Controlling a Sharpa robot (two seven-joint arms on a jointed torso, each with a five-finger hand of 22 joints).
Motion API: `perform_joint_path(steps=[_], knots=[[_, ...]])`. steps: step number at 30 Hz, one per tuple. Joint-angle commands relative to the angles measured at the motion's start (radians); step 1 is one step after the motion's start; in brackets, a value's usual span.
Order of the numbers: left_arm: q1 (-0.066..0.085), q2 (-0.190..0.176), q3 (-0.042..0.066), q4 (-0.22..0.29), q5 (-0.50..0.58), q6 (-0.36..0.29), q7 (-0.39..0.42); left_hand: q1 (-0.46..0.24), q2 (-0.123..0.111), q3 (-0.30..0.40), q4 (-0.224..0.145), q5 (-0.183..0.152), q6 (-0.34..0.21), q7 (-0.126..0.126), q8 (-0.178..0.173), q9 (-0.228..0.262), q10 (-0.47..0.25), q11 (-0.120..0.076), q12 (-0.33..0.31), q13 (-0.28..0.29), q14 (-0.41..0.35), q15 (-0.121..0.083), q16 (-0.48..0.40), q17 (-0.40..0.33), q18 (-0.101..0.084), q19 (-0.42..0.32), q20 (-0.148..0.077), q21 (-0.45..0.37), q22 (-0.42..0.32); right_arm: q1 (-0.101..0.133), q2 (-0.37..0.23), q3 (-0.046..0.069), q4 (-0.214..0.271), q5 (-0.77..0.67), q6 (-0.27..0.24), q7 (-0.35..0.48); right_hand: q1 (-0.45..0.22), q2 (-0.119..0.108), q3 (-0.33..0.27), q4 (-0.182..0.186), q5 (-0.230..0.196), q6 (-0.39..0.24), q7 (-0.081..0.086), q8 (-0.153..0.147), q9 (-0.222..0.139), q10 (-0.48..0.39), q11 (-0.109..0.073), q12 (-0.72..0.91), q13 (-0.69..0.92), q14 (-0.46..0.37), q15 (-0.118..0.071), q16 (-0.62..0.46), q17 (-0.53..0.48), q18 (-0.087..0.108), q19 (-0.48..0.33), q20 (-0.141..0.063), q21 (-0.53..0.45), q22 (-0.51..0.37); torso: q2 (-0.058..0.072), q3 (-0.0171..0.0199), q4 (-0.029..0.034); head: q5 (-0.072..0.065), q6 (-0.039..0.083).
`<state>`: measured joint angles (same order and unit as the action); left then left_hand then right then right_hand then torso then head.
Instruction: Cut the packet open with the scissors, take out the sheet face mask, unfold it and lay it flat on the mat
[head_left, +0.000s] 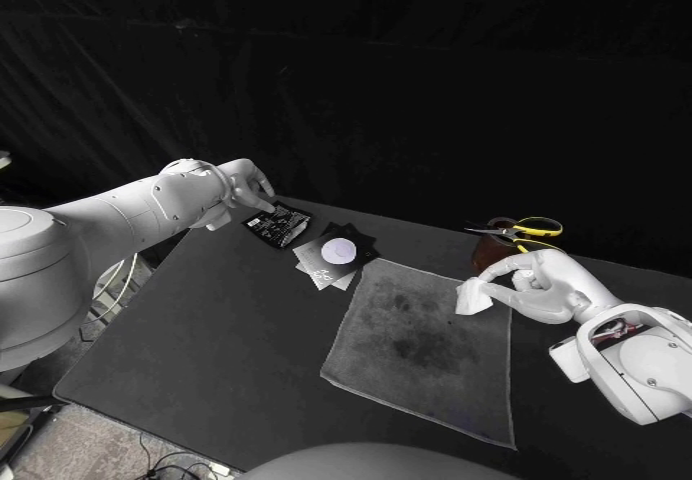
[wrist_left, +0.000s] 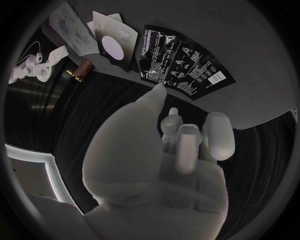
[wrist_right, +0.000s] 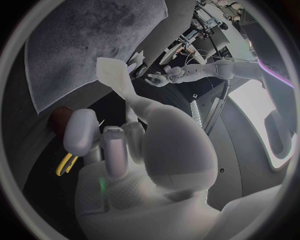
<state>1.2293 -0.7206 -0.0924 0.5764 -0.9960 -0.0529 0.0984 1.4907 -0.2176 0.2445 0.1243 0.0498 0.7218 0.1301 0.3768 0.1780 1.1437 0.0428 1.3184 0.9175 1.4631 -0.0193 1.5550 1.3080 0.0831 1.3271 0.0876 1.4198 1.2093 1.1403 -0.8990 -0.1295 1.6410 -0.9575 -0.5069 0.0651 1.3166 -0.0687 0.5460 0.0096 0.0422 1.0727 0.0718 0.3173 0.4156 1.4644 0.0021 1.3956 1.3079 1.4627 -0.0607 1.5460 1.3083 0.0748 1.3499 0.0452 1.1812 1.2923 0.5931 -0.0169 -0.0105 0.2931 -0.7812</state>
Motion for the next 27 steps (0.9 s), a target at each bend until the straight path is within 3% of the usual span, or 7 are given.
perform_joint_path(steps=[1, 6, 12, 14, 16, 21, 27], knots=[[0.001, -0.005, 0.000, 0.009, 0.010, 0.010, 0.017, 0.008, 0.011, -0.021, 0.017, 0.000, 0.051, 0.000, 0.020, 0.007, 0.007, -0.005, -0.002, 0.009, 0.075, -0.003, -0.004, 0.165, -0.003, -0.005, -0.005, -0.005, 0.002, 0.001, 0.000, 0.001, 0.001, -0.006, 0.007, 0.000, -0.006, 0.009, 0.009, 0.000, 0.006, 0.001, 0.000, 0.012, 0.037, 0.041, -0.007, 0.000, 0.152, 0.097, -0.005, 0.003, 0.212, 0.019, -0.004, 0.000, -0.004, 0.002, 0.000, -0.0004, -0.0004, 0.000, -0.004], [0.001, -0.010, 0.000, 0.014, 0.038, 0.000, 0.027, -0.055, 0.044, -0.032, 0.102, 0.000, 0.174, -0.015, 0.053, 0.015, 0.022, -0.011, 0.007, 0.025, 0.078, -0.005, -0.003, 0.172, -0.004, 0.000, -0.002, -0.002, 0.009, 0.001, 0.001, 0.001, 0.001, -0.006, 0.006, 0.000, -0.006, 0.009, 0.009, 0.000, 0.006, 0.001, 0.000, 0.012, 0.037, 0.041, -0.007, 0.000, 0.152, 0.097, -0.005, 0.003, 0.212, 0.019, -0.004, 0.000, -0.004, 0.002, 0.000, 0.0002, 0.0009, 0.001, -0.003], [0.001, -0.018, 0.000, 0.033, 0.090, -0.046, 0.064, -0.017, 0.058, -0.006, 0.111, 0.000, 0.185, -0.022, 0.044, 0.006, 0.032, -0.018, 0.011, 0.035, 0.079, -0.013, -0.003, 0.174, -0.004, 0.002, -0.011, -0.001, 0.009, 0.001, 0.003, 0.001, 0.000, -0.005, 0.006, 0.001, -0.006, 0.009, 0.009, 0.000, 0.006, 0.001, 0.000, 0.012, 0.037, 0.041, -0.007, 0.000, 0.152, 0.097, -0.005, 0.003, 0.212, 0.019, -0.004, 0.000, -0.004, 0.002, 0.000, -0.0006, -0.0004, -0.017, 0.001], [0.001, -0.023, 0.000, 0.049, 0.110, -0.061, 0.080, 0.006, 0.060, 0.021, 0.113, 0.000, 0.190, -0.019, 0.037, 0.000, -0.025, -0.010, -0.031, -0.042, 0.063, -0.011, -0.016, 0.127, 0.007, -0.036, -0.012, -0.028, -0.044, 0.001, 0.003, 0.001, 0.000, -0.003, 0.006, 0.001, -0.006, 0.009, 0.009, 0.000, 0.006, 0.001, 0.000, 0.012, 0.037, 0.041, -0.007, 0.000, 0.152, 0.097, -0.005, 0.003, 0.212, 0.019, -0.004, 0.000, -0.004, 0.002, 0.000, -0.0007, -0.0001, -0.028, -0.001], [0.001, -0.037, 0.000, 0.091, 0.156, -0.091, 0.112, 0.035, 0.053, 0.066, 0.116, 0.000, 0.190, -0.013, 0.029, -0.007, -0.200, -0.006, -0.176, -0.283, -0.001, -0.005, -0.065, -0.032, 0.037, -0.140, -0.007, -0.104, -0.187, 0.001, 0.005, 0.001, -0.001, 0.003, 0.006, 0.001, -0.006, 0.009, 0.009, 0.000, 0.006, 0.001, 0.000, 0.012, 0.037, 0.041, -0.007, 0.000, 0.152, 0.097, -0.005, 0.003, 0.212, 0.019, -0.004, 0.000, -0.004, 0.002, 0.000, -0.0005, 0.0002, -0.058, 0.002], [0.001, -0.091, 0.001, 0.273, 0.280, -0.144, 0.190, 0.048, -0.014, 0.230, 0.121, 0.003, 0.187, 0.008, 0.035, -0.014, -0.220, 0.020, -0.483, -0.519, -0.230, 0.019, -0.306, -0.479, 0.101, -0.389, 0.014, -0.383, -0.565, 0.001, 0.010, 0.001, -0.001, 0.050, 0.008, 0.000, -0.007, 0.009, 0.010, -0.001, 0.006, 0.000, 0.000, 0.013, 0.038, 0.041, -0.007, 0.000, 0.152, 0.096, -0.005, 0.002, 0.209, 0.019, -0.005, 0.000, -0.005, 0.002, 0.000, -0.0016, -0.0012, -0.145, 0.001], [-0.001, -0.142, 0.000, 0.512, 0.340, -0.161, 0.225, 0.039, -0.023, 0.266, 0.095, 0.000, 0.188, 0.011, 0.044, -0.013, -0.204, 0.025, -0.542, -0.569, -0.291, 0.022, -0.390, -0.599, 0.101, -0.387, 0.018, -0.425, -0.591, 0.001, 0.010, 0.001, 0.005, 0.136, 0.013, -0.001, -0.008, 0.010, 0.010, -0.001, 0.006, 0.000, 0.000, 0.014, 0.038, 0.040, -0.007, -0.003, 0.151, 0.096, -0.005, 0.001, 0.208, 0.020, -0.006, 0.000, -0.007, 0.000, 0.000, -0.0007, -0.0004, -0.227, -0.007]])
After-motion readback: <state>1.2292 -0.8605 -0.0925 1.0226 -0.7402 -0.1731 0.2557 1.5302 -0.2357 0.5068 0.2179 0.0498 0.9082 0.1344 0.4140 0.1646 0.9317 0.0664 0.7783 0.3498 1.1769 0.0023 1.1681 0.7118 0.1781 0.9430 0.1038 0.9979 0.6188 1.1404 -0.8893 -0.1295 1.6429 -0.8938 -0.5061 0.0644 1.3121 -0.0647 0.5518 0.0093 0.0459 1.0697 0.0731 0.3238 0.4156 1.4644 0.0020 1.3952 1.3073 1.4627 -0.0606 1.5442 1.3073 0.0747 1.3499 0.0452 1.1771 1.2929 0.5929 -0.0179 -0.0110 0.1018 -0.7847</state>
